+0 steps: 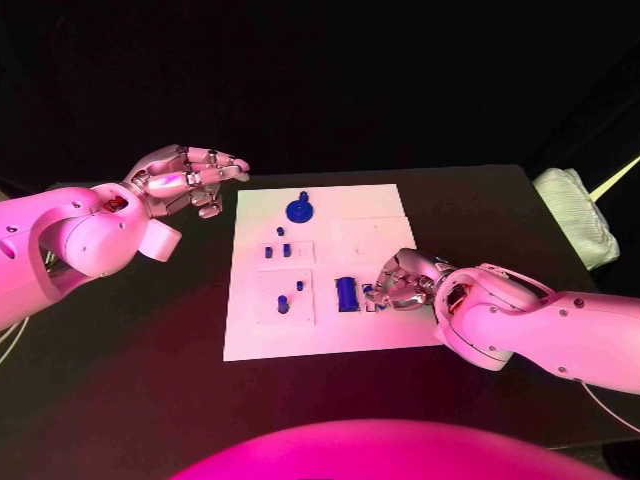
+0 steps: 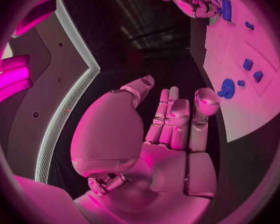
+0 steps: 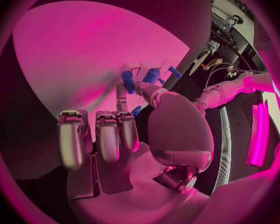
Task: Assemble the parts on the task board
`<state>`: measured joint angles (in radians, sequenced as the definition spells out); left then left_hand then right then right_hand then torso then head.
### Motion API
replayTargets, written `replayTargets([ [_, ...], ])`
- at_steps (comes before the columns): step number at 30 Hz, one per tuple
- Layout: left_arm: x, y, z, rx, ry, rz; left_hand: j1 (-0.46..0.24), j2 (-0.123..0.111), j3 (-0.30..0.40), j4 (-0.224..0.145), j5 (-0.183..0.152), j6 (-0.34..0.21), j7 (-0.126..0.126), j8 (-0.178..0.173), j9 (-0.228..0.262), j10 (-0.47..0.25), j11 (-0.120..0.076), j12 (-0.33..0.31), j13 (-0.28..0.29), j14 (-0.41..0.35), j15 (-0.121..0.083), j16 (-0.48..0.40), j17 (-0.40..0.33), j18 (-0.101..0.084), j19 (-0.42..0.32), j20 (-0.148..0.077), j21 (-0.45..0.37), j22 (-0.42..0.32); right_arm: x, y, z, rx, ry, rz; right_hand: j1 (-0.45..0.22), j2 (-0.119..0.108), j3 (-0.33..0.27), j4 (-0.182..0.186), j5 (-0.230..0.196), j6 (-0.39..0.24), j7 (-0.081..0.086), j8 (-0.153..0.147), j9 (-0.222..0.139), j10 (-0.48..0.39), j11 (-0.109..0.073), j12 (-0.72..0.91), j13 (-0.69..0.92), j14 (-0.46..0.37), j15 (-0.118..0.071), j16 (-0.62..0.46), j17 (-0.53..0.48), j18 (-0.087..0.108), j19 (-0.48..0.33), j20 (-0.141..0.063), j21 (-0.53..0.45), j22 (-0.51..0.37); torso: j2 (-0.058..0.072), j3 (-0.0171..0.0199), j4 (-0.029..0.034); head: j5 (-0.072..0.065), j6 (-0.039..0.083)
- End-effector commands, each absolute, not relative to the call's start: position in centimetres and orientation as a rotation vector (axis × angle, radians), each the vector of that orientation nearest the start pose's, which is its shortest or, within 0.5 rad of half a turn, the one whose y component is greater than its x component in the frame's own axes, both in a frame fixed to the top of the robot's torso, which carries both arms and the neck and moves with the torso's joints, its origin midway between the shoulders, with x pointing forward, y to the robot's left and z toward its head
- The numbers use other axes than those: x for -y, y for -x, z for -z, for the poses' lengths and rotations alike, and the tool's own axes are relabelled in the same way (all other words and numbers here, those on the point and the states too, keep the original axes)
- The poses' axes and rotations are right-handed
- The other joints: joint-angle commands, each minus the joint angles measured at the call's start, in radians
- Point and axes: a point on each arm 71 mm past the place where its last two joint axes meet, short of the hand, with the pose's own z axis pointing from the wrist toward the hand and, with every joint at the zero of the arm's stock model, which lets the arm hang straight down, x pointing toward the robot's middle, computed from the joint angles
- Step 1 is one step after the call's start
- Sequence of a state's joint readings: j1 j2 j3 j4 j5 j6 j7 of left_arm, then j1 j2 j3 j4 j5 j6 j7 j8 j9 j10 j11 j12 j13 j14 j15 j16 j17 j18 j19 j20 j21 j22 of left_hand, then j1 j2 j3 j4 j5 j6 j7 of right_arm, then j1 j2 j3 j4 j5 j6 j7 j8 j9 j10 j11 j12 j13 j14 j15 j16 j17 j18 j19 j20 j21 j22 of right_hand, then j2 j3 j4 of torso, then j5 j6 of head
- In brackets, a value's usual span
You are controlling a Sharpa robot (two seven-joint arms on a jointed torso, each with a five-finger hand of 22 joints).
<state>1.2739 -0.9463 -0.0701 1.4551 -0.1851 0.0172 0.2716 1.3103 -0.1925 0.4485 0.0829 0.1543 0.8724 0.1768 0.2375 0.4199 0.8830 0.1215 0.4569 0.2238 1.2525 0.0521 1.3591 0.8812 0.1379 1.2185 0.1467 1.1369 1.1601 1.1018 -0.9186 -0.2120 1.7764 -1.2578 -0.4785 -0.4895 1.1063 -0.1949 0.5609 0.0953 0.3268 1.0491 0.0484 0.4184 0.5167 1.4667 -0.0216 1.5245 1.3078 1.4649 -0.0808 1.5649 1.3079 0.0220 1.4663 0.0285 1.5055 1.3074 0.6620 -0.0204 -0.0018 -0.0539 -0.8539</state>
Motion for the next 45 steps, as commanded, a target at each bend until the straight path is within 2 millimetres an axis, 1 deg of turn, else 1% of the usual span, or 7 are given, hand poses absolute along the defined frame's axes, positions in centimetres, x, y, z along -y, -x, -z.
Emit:
replayTargets([
  [1,-26.1,-49.7,16.1,-1.678,0.876,1.572,0.010,-0.001,-0.001,0.006,-0.002,-0.004,-0.001,0.006,0.001,-0.002,0.001,-0.003,-0.001,-0.004,-0.001,0.003,-0.001,-0.016,-0.003,0.000,-0.006,-0.001,19.4,-38.9,27.3,-1.999,-0.238,-0.508,0.025,0.019,0.013,-0.016,0.002,0.011,-0.004,0.009,0.007,0.086,-0.005,0.007,0.242,0.106,-0.006,0.006,0.263,-0.011,0.093,-0.007,0.007,0.249,0.000,0.0006,0.0001,0.000,0.000],
  [5,-26.1,-49.7,16.1,-1.678,0.875,1.572,0.010,-0.001,-0.001,0.006,-0.002,-0.004,-0.001,0.006,0.001,-0.002,0.001,-0.003,-0.001,-0.004,-0.001,0.003,-0.001,-0.016,-0.003,0.000,-0.006,-0.001,19.4,-38.9,27.3,-2.001,-0.222,-0.503,0.027,0.017,0.019,-0.026,0.012,0.010,-0.006,0.015,0.012,0.087,-0.007,0.009,0.243,0.106,-0.008,0.006,0.263,-0.011,0.093,-0.009,0.008,0.249,0.000,0.0006,-0.0008,0.000,0.000],
  [10,-26.1,-49.7,16.1,-1.679,0.875,1.572,0.011,0.000,-0.001,0.007,-0.002,-0.004,-0.001,0.007,0.001,-0.002,0.001,-0.003,-0.002,-0.004,-0.001,0.003,0.000,-0.016,-0.002,0.000,-0.004,0.000,19.2,-38.9,27.3,-2.000,-0.223,-0.513,0.014,0.013,0.018,-0.023,0.018,0.013,-0.007,0.022,0.016,0.090,-0.008,0.016,0.247,0.106,-0.009,0.006,0.263,-0.012,0.094,-0.010,0.013,0.251,0.001,0.0017,-0.0002,-0.001,0.000],
  [13,-26.0,-49.7,16.1,-1.679,0.875,1.572,0.011,0.000,-0.001,0.007,-0.002,-0.004,-0.001,0.007,0.001,-0.002,0.001,-0.003,-0.002,-0.004,-0.001,0.003,0.000,-0.016,-0.002,0.000,-0.004,0.000,19.0,-38.8,27.2,-1.998,-0.232,-0.521,0.001,0.011,0.017,-0.018,0.021,0.016,-0.009,0.027,0.019,0.093,-0.009,0.022,0.250,0.106,-0.010,0.006,0.263,-0.014,0.096,-0.011,0.020,0.252,0.001,0.0015,0.0002,-0.002,0.000],
  [16,-26.0,-49.7,16.1,-1.679,0.875,1.572,0.010,0.000,-0.001,0.008,-0.002,-0.003,-0.001,0.007,0.001,-0.002,0.001,-0.003,-0.002,-0.005,-0.001,0.002,-0.003,-0.016,-0.004,0.000,-0.007,-0.002,18.8,-38.8,27.2,-1.993,-0.241,-0.529,-0.011,0.014,0.017,-0.011,0.020,0.018,-0.011,0.032,0.021,0.095,-0.010,0.026,0.252,0.106,-0.011,0.006,0.263,-0.014,0.097,-0.011,0.025,0.253,0.001,0.0012,0.0004,-0.001,0.001],
  [27,-26.1,-49.7,16.1,-1.681,0.876,1.571,0.009,0.002,-0.002,0.011,-0.002,-0.003,0.000,0.007,0.001,-0.002,0.001,-0.003,-0.002,-0.006,-0.001,0.002,-0.004,-0.015,-0.005,0.000,-0.008,-0.003,18.6,-38.8,27.2,-2.005,-0.267,-0.542,-0.044,0.041,0.029,0.011,0.026,0.033,-0.019,0.049,0.029,0.104,-0.016,0.046,0.263,0.106,-0.014,0.006,0.263,-0.018,0.100,-0.014,0.044,0.258,0.000,0.0000,0.0001,-0.001,0.000],
  [45,-26.1,-49.7,16.2,-1.687,0.877,1.568,0.010,0.002,-0.001,0.011,-0.002,-0.003,-0.001,0.007,0.001,-0.002,0.001,-0.003,-0.002,-0.006,-0.001,0.002,-0.004,-0.015,-0.005,0.000,-0.008,-0.003,18.4,-39.1,27.3,-2.013,-0.262,-0.539,-0.057,0.039,0.029,0.014,0.023,0.033,-0.019,0.051,0.030,0.104,-0.017,0.046,0.263,0.106,-0.015,0.006,0.263,-0.018,0.100,-0.015,0.042,0.258,0.001,0.0007,0.0002,0.000,-0.003],
])
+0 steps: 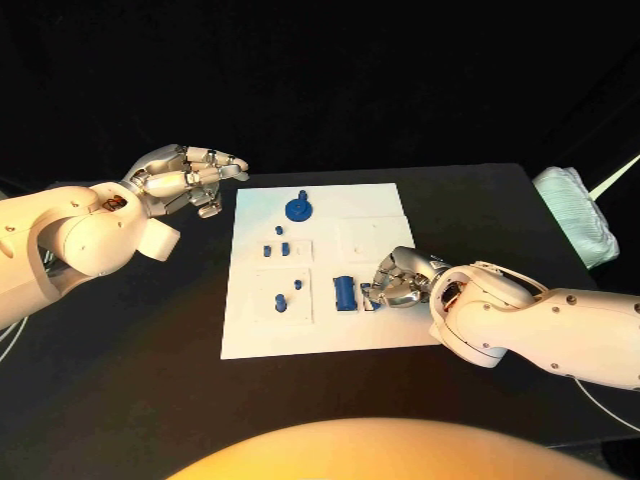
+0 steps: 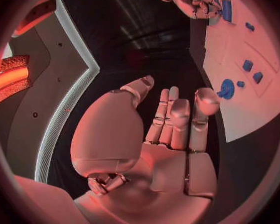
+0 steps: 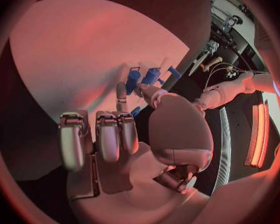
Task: Assemble the parts on the task board
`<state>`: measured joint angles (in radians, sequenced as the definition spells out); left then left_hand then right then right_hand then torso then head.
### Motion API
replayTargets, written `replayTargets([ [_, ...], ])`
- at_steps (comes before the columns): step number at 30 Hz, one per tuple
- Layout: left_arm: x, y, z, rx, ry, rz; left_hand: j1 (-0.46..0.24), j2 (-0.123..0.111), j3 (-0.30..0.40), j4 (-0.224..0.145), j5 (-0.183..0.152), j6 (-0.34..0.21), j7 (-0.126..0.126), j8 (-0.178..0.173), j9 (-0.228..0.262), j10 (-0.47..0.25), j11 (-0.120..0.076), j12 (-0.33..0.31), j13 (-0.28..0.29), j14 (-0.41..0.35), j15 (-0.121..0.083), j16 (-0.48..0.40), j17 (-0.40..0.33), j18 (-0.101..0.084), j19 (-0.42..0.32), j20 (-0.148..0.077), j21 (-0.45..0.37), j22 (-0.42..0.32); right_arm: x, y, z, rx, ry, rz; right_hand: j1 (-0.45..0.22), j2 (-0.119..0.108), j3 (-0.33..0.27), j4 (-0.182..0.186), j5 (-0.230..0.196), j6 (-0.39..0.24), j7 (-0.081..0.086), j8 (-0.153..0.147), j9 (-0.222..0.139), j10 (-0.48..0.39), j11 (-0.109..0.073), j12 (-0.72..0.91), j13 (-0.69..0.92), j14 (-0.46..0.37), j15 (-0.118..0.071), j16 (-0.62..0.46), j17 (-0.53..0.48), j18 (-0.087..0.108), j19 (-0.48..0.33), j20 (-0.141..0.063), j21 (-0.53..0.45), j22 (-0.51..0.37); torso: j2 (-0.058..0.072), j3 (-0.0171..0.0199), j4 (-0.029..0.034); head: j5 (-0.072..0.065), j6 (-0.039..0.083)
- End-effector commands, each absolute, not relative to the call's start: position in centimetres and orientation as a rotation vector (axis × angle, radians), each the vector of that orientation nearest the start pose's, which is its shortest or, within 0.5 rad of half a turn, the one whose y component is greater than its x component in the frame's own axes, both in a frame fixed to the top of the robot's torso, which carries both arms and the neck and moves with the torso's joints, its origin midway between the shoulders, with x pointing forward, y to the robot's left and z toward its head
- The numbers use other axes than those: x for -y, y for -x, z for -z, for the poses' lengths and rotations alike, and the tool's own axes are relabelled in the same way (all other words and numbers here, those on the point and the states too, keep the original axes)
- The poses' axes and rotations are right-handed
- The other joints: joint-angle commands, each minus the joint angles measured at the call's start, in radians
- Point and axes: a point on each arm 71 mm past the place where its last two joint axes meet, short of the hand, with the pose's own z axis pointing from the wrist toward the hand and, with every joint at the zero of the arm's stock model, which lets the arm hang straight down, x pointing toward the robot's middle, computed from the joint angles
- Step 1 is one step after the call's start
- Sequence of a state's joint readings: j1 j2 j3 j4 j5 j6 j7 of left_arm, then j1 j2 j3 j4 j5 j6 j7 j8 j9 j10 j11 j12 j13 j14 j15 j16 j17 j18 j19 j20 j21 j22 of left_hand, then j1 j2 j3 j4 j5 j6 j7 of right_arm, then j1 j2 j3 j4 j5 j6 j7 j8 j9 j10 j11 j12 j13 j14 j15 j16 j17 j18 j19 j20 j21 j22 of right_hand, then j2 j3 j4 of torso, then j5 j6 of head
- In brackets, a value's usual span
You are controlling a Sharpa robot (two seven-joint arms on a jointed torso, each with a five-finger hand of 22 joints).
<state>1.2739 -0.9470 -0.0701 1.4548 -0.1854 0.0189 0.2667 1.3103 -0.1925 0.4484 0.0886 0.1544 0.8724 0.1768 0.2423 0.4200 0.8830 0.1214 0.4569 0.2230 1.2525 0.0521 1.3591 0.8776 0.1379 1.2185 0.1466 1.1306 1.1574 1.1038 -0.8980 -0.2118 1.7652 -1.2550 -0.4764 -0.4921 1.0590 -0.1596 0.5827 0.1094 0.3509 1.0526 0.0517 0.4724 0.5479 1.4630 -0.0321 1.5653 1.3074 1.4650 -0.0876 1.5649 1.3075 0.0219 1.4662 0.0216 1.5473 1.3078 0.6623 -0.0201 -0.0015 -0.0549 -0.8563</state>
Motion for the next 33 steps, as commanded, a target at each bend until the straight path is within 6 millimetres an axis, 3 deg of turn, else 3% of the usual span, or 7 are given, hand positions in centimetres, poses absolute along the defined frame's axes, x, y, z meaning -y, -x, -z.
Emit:
replayTargets([
  [1,-26.1,-49.7,16.2,-1.687,0.877,1.567,0.010,0.002,-0.001,0.006,-0.002,-0.003,-0.001,0.003,0.001,-0.002,0.001,-0.003,-0.002,-0.006,-0.001,0.002,0.000,-0.015,-0.005,0.000,-0.001,0.000,18.4,-39.1,27.3,-2.011,-0.263,-0.540,-0.012,0.002,0.006,0.001,-0.001,0.029,-0.022,-0.003,-0.001,0.108,-0.006,0.006,0.263,0.106,-0.009,0.006,0.263,-0.017,0.100,-0.009,-0.001,0.257,0.000,0.0004,-0.0001,0.001,-0.001],
  [7,-26.1,-49.7,16.2,-1.688,0.878,1.566,0.010,0.002,-0.001,0.006,-0.002,-0.003,-0.001,0.003,0.001,-0.002,0.001,-0.003,-0.002,-0.006,-0.001,0.002,0.000,-0.015,-0.005,0.000,-0.001,0.000,18.4,-39.0,27.2,-2.001,-0.269,-0.547,-0.094,-0.002,-0.014,0.048,-0.035,0.032,-0.021,0.002,-0.001,0.108,-0.005,0.006,0.263,0.106,-0.007,0.006,0.263,-0.018,0.101,-0.009,0.004,0.258,0.000,0.0004,-0.0013,0.002,0.000],
  [13,-26.1,-49.7,16.2,-1.689,0.878,1.564,0.010,0.002,-0.001,0.006,-0.002,-0.003,-0.001,0.003,0.001,-0.002,0.001,-0.003,-0.002,-0.006,-0.001,0.002,0.000,-0.015,-0.005,0.000,-0.001,0.000,18.4,-38.9,27.1,-1.998,-0.270,-0.550,-0.137,-0.013,-0.030,0.070,-0.082,0.033,-0.020,0.004,-0.002,0.108,-0.004,0.006,0.263,0.106,-0.007,0.006,0.263,-0.018,0.101,-0.008,0.004,0.258,0.000,0.0007,-0.0010,0.004,-0.001],
  [22,-26.2,-49.7,16.2,-1.690,0.879,1.563,0.013,0.004,-0.001,0.008,-0.001,-0.003,-0.001,0.003,0.000,-0.002,0.001,-0.004,-0.002,-0.006,-0.001,0.002,-0.001,-0.015,-0.005,0.000,-0.002,0.000,18.7,-38.9,27.1,-2.000,-0.270,-0.547,-0.140,-0.015,-0.031,0.070,-0.084,0.033,-0.020,0.004,-0.003,0.108,-0.004,0.006,0.263,0.106,-0.007,0.006,0.263,-0.018,0.100,-0.008,0.001,0.257,0.000,0.0006,-0.0014,0.004,-0.001],
  [33,-26.2,-49.7,16.2,-1.690,0.880,1.561,0.013,0.004,-0.001,0.008,-0.001,-0.003,-0.001,0.003,0.000,-0.002,0.001,-0.004,-0.002,-0.006,-0.001,0.002,-0.001,-0.015,-0.005,0.000,-0.002,0.000,19.4,-38.8,27.0,-1.990,-0.266,-0.543,-0.118,-0.036,-0.031,0.041,-0.119,0.024,-0.020,0.004,-0.004,0.107,-0.004,0.003,0.262,0.106,-0.008,0.006,0.263,-0.016,0.098,-0.009,-0.009,0.255,0.000,0.0008,-0.0017,0.003,0.002],
])
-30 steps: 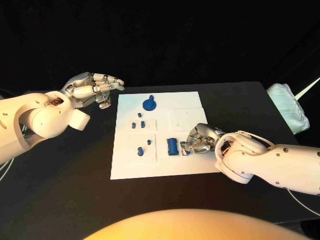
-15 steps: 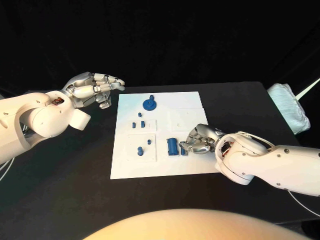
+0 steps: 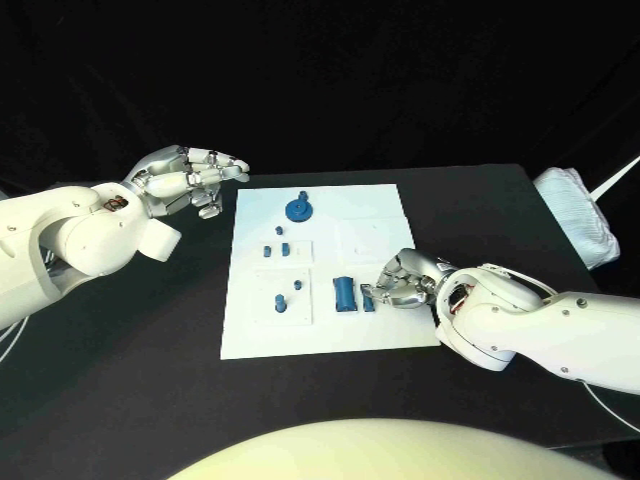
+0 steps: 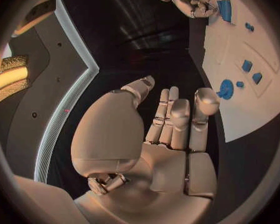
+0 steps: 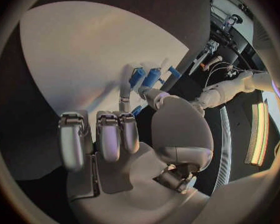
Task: Assemble the parts on the task board
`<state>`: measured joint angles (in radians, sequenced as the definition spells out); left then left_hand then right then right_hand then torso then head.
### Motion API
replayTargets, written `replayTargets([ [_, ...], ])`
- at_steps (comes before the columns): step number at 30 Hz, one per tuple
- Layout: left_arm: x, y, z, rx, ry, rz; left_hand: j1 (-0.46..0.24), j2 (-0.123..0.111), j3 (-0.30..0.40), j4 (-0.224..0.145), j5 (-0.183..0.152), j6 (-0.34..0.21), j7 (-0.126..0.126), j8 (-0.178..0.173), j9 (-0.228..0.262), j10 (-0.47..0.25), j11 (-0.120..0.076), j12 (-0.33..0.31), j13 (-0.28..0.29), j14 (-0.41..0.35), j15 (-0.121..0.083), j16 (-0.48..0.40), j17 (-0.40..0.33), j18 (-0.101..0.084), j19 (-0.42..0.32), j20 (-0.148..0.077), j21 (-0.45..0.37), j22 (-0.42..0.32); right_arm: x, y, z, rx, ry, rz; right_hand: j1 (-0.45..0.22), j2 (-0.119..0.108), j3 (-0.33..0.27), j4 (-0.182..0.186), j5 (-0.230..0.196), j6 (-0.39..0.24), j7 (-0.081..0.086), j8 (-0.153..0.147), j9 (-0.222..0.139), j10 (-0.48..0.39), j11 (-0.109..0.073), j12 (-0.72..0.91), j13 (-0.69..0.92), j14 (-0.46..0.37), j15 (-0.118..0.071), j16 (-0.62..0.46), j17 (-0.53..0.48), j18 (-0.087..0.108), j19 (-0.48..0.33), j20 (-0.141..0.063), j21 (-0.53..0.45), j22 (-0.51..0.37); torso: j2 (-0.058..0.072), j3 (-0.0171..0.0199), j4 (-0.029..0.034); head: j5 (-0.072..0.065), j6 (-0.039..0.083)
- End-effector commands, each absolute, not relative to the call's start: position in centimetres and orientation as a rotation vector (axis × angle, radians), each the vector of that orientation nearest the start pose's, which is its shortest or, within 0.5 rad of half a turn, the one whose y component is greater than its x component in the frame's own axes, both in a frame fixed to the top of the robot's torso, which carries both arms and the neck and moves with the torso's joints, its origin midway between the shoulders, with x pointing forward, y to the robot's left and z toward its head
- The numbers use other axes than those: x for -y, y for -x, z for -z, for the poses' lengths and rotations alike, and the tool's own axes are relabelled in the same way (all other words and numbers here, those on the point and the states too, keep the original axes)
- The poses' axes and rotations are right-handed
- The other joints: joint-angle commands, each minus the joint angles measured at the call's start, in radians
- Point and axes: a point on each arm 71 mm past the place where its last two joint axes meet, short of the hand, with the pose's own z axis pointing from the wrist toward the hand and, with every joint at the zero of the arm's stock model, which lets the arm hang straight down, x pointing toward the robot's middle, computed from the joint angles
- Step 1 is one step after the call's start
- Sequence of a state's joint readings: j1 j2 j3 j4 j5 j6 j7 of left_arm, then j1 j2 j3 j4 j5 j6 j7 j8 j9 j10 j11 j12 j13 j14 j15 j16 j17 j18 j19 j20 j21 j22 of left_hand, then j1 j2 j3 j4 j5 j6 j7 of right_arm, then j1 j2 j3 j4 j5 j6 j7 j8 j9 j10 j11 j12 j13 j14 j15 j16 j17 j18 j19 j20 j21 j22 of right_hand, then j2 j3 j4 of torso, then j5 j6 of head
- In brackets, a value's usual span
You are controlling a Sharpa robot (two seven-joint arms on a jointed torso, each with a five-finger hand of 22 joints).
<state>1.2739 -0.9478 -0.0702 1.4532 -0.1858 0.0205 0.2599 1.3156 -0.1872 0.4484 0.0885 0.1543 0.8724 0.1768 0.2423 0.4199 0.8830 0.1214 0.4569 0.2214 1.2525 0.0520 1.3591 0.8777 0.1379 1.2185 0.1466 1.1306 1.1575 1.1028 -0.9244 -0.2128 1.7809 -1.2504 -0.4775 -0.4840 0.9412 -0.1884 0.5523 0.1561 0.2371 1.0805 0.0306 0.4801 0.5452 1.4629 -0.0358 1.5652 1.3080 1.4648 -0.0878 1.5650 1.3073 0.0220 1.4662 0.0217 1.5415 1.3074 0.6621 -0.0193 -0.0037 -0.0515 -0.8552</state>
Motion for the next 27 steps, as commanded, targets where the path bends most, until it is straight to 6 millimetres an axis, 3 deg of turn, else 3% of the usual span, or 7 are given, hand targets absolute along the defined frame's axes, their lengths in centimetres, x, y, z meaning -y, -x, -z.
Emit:
replayTargets([
  [1,-26.2,-49.7,16.2,-1.690,0.880,1.561,0.007,-0.001,-0.001,0.008,-0.001,-0.003,-0.001,0.003,0.000,-0.002,0.001,-0.004,-0.001,-0.006,-0.001,0.002,-0.001,-0.015,-0.005,0.000,-0.002,-0.001,19.4,-38.8,27.0,-1.985,-0.266,-0.546,-0.003,-0.009,-0.002,-0.005,-0.010,-0.004,0.002,-0.003,-0.001,0.107,0.000,0.002,0.261,0.106,-0.007,0.006,0.263,-0.016,0.098,-0.009,-0.003,0.255,0.000,0.0006,0.0008,0.000,0.001],
  [7,-26.3,-49.7,16.2,-1.689,0.881,1.559,0.007,-0.001,-0.001,0.008,-0.001,-0.003,-0.001,0.003,0.000,-0.002,0.001,-0.004,-0.001,-0.006,-0.001,0.002,-0.001,-0.015,-0.005,0.000,-0.002,-0.001,19.4,-38.7,26.8,-1.974,-0.265,-0.571,-0.038,-0.015,-0.027,0.024,-0.058,-0.002,0.004,-0.001,-0.003,0.107,0.002,0.003,0.261,0.106,-0.005,0.006,0.263,-0.016,0.098,-0.007,-0.001,0.256,0.001,0.0012,0.0014,0.001,0.001],
  [13,-26.3,-49.7,16.2,-1.690,0.881,1.559,0.007,-0.001,-0.001,0.008,-0.001,-0.003,-0.001,0.003,0.000,-0.002,0.001,-0.004,-0.001,-0.006,-0.001,0.002,-0.001,-0.015,-0.005,0.000,-0.002,-0.001,19.5,-38.4,26.7,-1.992,-0.252,-0.598,-0.037,-0.021,-0.047,0.030,-0.100,-0.003,0.004,0.000,-0.005,0.106,0.002,0.002,0.261,0.106,-0.006,0.006,0.263,-0.016,0.098,-0.007,-0.003,0.255,0.000,-0.0005,0.0011,0.001,0.001],
  [18,-26.3,-49.7,16.2,-1.690,0.883,1.557,0.007,-0.001,-0.001,0.008,-0.001,-0.003,-0.001,0.003,0.000,-0.002,0.001,-0.004,-0.001,-0.006,-0.001,0.002,-0.001,-0.015,-0.005,0.000,-0.002,-0.001,19.9,-38.0,26.7,-2.007,-0.241,-0.611,-0.004,-0.025,-0.100,0.032,-0.168,-0.006,0.004,0.001,-0.008,0.105,0.002,-0.001,0.260,0.106,-0.006,0.006,0.263,-0.015,0.097,-0.007,-0.006,0.255,0.000,0.0000,0.0008,0.002,0.001],
  [21,-26.4,-49.7,16.3,-1.690,0.883,1.555,0.009,0.000,-0.001,0.010,-0.001,-0.003,-0.001,0.004,0.000,-0.003,0.001,-0.004,-0.002,-0.006,-0.001,0.002,0.001,-0.015,-0.005,0.000,-0.002,0.000,20.3,-37.9,26.7,-2.018,-0.235,-0.611,0.019,-0.022,-0.131,0.035,-0.180,-0.006,0.003,0.001,-0.010,0.105,0.002,-0.002,0.260,0.106,-0.006,0.006,0.263,-0.015,0.097,-0.007,-0.006,0.255,0.000,-0.0003,0.0014,0.002,0.001],
  [24,-26.4,-49.7,16.3,-1.689,0.884,1.554,0.009,0.000,-0.001,0.010,-0.001,-0.003,-0.001,0.004,0.000,-0.003,0.001,-0.004,-0.002,-0.006,-0.001,0.002,0.001,-0.015,-0.005,0.000,-0.002,0.000,20.5,-37.8,26.7,-2.027,-0.233,-0.606,0.084,-0.024,-0.185,0.024,-0.186,-0.007,0.003,0.001,-0.013,0.104,0.001,-0.003,0.259,0.106,-0.007,0.006,0.263,-0.015,0.097,-0.008,-0.006,0.254,0.000,-0.0007,0.0005,0.002,0.001],
  [27,-26.4,-49.7,16.3,-1.690,0.884,1.555,0.009,0.000,-0.001,0.010,-0.001,-0.003,-0.001,0.004,0.000,-0.003,0.001,-0.004,-0.002,-0.006,-0.001,0.002,0.001,-0.015,-0.005,0.000,-0.002,0.000,20.6,-37.8,26.8,-2.027,-0.229,-0.598,0.112,-0.021,-0.193,0.017,-0.181,-0.008,0.003,-0.001,-0.015,0.104,0.001,-0.005,0.259,0.106,-0.007,0.006,0.263,-0.015,0.097,-0.008,-0.006,0.255,0.000,-0.0004,0.0003,0.002,0.001],
])
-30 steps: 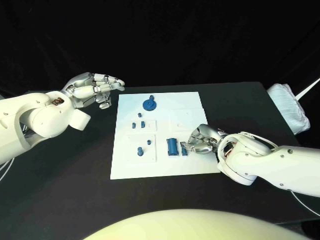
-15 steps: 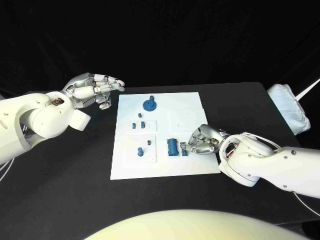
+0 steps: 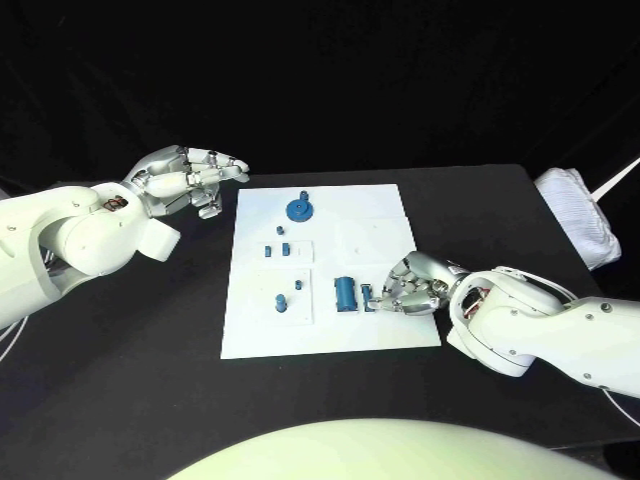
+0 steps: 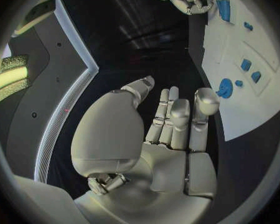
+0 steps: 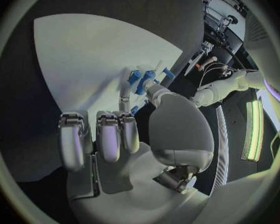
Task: Assemble the parts on the task board
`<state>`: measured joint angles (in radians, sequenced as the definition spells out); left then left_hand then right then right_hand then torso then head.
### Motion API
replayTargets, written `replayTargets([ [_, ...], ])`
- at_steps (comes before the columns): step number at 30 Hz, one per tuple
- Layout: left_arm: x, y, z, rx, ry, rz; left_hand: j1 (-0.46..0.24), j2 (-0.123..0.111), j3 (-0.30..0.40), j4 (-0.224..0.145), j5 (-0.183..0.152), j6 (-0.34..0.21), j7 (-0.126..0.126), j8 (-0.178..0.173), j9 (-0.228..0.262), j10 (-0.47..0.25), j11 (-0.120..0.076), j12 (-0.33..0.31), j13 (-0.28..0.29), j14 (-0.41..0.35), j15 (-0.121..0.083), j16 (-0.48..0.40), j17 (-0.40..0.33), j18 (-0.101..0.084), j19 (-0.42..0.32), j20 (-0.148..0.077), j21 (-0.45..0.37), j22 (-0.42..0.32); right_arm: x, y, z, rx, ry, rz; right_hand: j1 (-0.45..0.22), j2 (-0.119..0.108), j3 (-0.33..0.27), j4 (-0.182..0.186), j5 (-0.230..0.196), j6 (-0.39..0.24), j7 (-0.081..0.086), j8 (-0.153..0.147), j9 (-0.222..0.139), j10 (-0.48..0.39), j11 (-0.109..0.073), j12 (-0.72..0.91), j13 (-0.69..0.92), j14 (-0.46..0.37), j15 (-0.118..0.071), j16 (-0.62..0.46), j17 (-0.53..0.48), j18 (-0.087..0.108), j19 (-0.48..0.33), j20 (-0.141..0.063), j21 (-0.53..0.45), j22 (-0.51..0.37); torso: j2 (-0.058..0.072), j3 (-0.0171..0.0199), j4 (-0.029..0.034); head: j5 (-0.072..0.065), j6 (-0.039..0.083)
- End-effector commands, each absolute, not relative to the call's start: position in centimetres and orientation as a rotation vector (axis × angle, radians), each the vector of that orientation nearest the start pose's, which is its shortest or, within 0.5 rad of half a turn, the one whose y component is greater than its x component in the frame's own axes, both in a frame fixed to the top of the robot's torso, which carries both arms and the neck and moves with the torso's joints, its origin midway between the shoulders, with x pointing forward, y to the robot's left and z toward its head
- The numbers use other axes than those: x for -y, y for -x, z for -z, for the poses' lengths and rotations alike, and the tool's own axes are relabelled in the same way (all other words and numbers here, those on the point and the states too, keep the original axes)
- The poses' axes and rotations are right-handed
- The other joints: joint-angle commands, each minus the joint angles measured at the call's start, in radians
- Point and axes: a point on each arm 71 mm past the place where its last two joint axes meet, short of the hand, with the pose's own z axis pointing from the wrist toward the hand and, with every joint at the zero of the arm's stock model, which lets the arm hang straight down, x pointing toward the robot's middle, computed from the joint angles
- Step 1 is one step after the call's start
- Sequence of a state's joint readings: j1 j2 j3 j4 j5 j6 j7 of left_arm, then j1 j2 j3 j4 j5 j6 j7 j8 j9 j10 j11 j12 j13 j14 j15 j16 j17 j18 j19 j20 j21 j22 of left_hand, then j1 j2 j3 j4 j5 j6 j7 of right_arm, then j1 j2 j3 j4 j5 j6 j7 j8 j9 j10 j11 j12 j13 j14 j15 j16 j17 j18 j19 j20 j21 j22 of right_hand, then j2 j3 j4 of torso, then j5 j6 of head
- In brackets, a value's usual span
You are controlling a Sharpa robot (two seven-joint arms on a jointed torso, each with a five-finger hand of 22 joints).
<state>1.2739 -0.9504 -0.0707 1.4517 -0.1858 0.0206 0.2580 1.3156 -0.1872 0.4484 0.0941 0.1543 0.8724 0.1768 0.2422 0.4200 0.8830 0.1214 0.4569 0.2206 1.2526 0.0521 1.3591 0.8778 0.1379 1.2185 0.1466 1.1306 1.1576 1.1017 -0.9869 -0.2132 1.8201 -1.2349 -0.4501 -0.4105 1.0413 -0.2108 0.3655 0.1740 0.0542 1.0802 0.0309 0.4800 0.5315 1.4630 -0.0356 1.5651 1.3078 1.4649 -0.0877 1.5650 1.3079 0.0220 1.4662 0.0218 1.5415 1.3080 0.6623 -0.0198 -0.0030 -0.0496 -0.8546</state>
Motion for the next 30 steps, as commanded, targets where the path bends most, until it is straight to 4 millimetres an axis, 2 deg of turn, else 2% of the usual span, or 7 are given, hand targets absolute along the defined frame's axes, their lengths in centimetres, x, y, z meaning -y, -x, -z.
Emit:
replayTargets([
  [1,-26.4,-49.7,16.3,-1.690,0.884,1.555,0.009,0.000,-0.001,0.004,-0.001,-0.003,-0.001,0.004,0.000,-0.003,0.001,-0.004,-0.001,-0.006,-0.001,0.002,0.000,-0.015,-0.005,0.000,-0.002,0.000,20.6,-37.9,26.8,-2.025,-0.229,-0.595,0.016,0.002,-0.007,-0.002,0.002,-0.008,0.003,-0.001,-0.002,0.104,0.001,-0.004,0.259,0.106,-0.007,0.006,0.263,-0.016,0.097,-0.008,-0.005,0.254,0.000,0.0005,0.0003,0.000,0.001],
  [8,-26.4,-49.7,16.3,-1.690,0.884,1.554,0.009,0.000,-0.001,0.004,-0.001,-0.003,-0.001,0.004,0.000,-0.003,0.001,-0.004,-0.001,-0.006,-0.001,0.002,0.000,-0.015,-0.005,0.000,-0.002,0.000,20.6,-38.2,27.0,-2.026,-0.227,-0.566,0.017,0.016,-0.010,0.009,0.002,-0.006,0.004,-0.001,-0.004,0.104,0.002,-0.004,0.259,0.106,-0.007,0.006,0.263,-0.016,0.098,-0.008,-0.004,0.254,0.002,-0.0002,0.0031,-0.003,-0.001],
  [16,-26.4,-49.7,16.3,-1.690,0.885,1.553,0.009,0.000,-0.001,0.004,-0.001,-0.003,-0.001,0.004,0.000,-0.003,0.001,-0.004,-0.001,-0.006,-0.001,0.002,0.000,-0.015,-0.005,0.000,-0.002,0.000,20.4,-38.7,27.5,-2.032,-0.209,-0.529,0.043,0.020,-0.006,0.001,0.004,-0.007,0.002,-0.003,-0.006,0.104,0.000,-0.005,0.259,0.106,-0.008,0.006,0.263,-0.016,0.098,-0.008,-0.005,0.254,0.001,-0.0005,0.0004,0.001,-0.006],
  [26,-26.5,-49.7,16.3,-1.691,0.885,1.553,0.011,0.001,-0.001,0.006,-0.001,-0.003,-0.001,0.004,0.000,-0.003,0.001,-0.004,-0.001,-0.005,-0.001,0.003,0.001,-0.016,-0.003,0.000,-0.001,0.001,20.3,-39.0,27.5,-2.002,-0.193,-0.503,0.059,0.029,0.002,-0.003,0.004,-0.007,0.001,-0.004,-0.008,0.104,-0.001,-0.005,0.259,0.106,-0.008,0.006,0.263,-0.015,0.097,-0.009,-0.005,0.254,0.000,0.0005,0.0013,-0.001,-0.008],
  [30,-26.4,-49.7,16.3,-1.691,0.885,1.553,0.011,0.001,-0.001,0.006,-0.001,-0.003,-0.001,0.004,0.000,-0.003,0.001,-0.004,-0.001,-0.005,-0.001,0.003,0.001,-0.016,-0.003,0.000,-0.001,0.001,20.2,-39.0,27.4,-1.995,-0.193,-0.509,0.060,0.028,0.002,-0.003,0.005,-0.007,0.001,-0.004,-0.008,0.103,-0.001,-0.006,0.258,0.106,-0.008,0.006,0.263,-0.015,0.097,-0.009,-0.007,0.254,-0.001,-0.0002,0.0005,0.000,-0.008],
])
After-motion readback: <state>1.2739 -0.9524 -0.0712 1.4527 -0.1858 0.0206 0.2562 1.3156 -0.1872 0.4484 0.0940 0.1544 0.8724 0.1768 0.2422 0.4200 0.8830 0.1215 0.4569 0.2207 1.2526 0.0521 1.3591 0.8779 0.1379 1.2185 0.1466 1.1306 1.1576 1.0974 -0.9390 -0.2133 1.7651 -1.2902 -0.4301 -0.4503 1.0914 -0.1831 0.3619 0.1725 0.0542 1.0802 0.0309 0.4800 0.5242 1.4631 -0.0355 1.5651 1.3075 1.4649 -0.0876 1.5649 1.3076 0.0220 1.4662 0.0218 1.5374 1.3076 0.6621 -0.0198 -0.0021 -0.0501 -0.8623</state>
